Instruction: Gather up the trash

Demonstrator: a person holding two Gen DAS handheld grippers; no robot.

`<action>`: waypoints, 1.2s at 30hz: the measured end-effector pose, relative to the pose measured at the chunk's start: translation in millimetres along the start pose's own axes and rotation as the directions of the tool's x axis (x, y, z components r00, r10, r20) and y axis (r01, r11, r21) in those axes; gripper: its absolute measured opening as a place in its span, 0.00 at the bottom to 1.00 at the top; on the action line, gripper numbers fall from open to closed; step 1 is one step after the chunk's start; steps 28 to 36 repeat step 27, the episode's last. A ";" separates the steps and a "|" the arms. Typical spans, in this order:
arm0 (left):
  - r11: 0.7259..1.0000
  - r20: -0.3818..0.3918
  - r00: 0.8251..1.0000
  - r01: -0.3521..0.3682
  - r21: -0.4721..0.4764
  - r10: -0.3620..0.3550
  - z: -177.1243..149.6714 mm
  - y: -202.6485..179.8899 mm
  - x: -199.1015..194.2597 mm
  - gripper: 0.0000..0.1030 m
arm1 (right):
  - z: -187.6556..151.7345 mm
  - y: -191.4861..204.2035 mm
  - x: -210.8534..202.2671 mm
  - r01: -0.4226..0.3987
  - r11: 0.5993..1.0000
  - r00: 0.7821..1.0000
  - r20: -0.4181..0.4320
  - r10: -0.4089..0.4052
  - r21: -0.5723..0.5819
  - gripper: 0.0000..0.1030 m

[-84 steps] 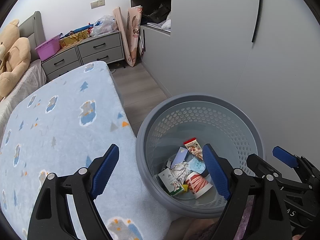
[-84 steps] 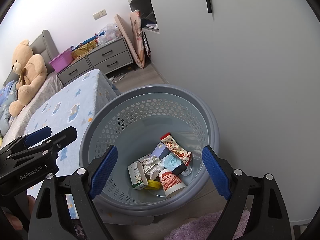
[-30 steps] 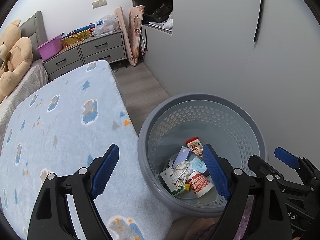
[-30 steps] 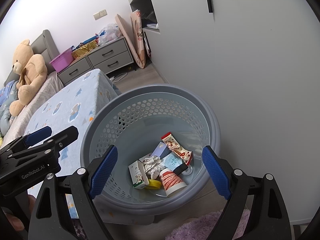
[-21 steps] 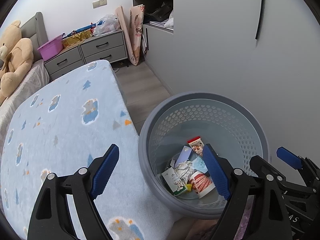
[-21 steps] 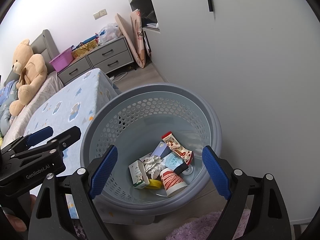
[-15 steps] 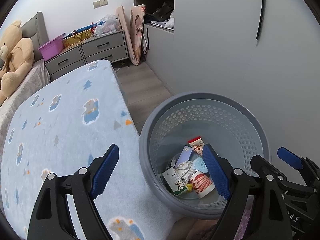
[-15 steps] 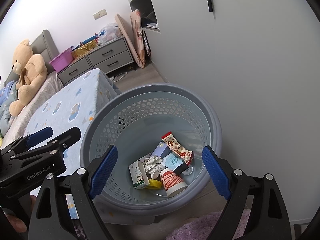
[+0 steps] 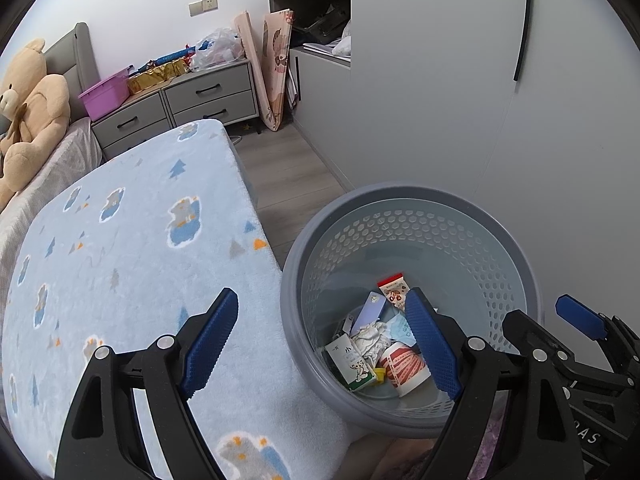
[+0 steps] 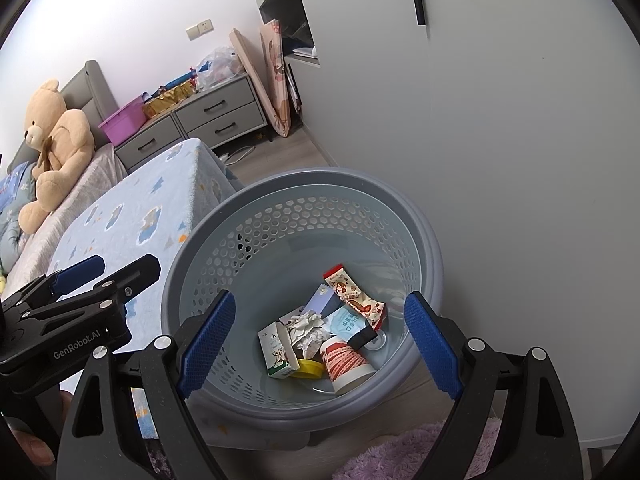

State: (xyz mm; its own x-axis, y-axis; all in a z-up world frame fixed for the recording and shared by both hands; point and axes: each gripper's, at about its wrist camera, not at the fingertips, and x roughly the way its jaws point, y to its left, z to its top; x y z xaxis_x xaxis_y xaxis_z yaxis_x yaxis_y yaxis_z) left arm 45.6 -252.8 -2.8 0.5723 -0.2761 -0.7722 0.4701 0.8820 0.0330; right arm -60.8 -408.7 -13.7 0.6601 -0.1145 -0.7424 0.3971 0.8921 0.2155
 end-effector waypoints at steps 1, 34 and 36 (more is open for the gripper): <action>1.000 0.000 1.000 0.000 0.000 0.000 -0.1 0.0 -0.2 0.79 | 0.1 0.2 0.0 0.000 1.000 1.000 0.000 0.000 -0.001 0.82; 1.000 0.004 1.000 -0.010 0.005 0.010 0.3 -1.3 -2.8 0.79 | -0.6 0.2 0.4 0.000 1.000 1.000 0.001 0.000 0.000 0.82; 1.000 0.004 1.000 -0.010 0.005 0.010 0.3 -1.3 -2.8 0.79 | -0.6 0.2 0.4 0.000 1.000 1.000 0.001 0.000 0.000 0.82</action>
